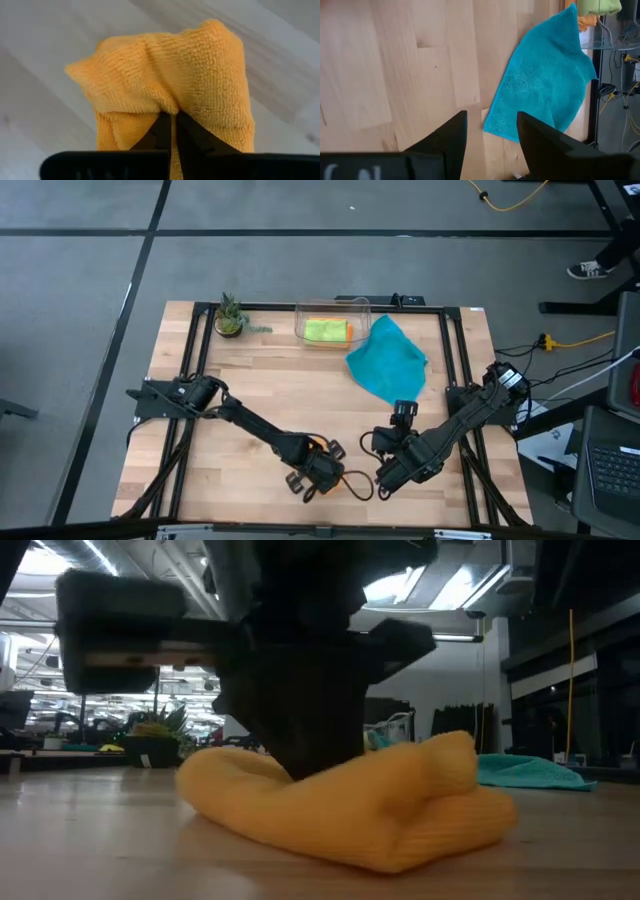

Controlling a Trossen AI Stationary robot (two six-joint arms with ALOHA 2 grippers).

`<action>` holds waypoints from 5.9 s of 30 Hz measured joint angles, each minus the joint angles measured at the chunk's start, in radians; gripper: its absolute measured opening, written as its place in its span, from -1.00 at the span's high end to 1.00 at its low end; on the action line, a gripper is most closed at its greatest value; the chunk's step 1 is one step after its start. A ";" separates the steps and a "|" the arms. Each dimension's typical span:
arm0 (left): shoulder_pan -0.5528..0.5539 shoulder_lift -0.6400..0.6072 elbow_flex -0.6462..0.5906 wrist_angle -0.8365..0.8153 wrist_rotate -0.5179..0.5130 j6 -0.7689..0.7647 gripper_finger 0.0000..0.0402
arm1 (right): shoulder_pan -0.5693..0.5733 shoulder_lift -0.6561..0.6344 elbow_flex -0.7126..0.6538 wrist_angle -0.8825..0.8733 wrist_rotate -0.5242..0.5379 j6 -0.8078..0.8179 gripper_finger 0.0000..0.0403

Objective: Fold microfiber towels
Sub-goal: Put the folded orange microfiber cloth into the transparent bin

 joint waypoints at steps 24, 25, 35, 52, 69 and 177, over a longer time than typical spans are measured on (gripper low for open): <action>-0.091 0.023 0.443 -0.535 -0.292 -0.131 1.00 | 0.000 0.000 0.000 0.042 -0.001 0.001 0.13; -0.096 0.022 0.454 -0.547 -0.295 -0.154 1.00 | 0.000 0.000 0.000 0.042 -0.001 0.000 0.13; -0.087 0.030 0.319 -0.426 -0.246 -0.193 1.00 | 0.008 0.000 0.000 0.043 -0.005 0.005 0.13; -0.075 0.029 0.243 -0.369 -0.277 -0.452 0.52 | 0.022 0.000 0.000 0.043 -0.010 -0.001 0.13; -0.092 0.020 0.477 -0.895 -0.094 -0.807 0.35 | 0.003 0.000 0.000 0.106 0.027 -0.001 0.13; -0.199 -0.653 -0.530 0.452 -0.515 -0.929 0.35 | -0.225 0.000 -0.028 0.395 -0.147 -0.201 0.13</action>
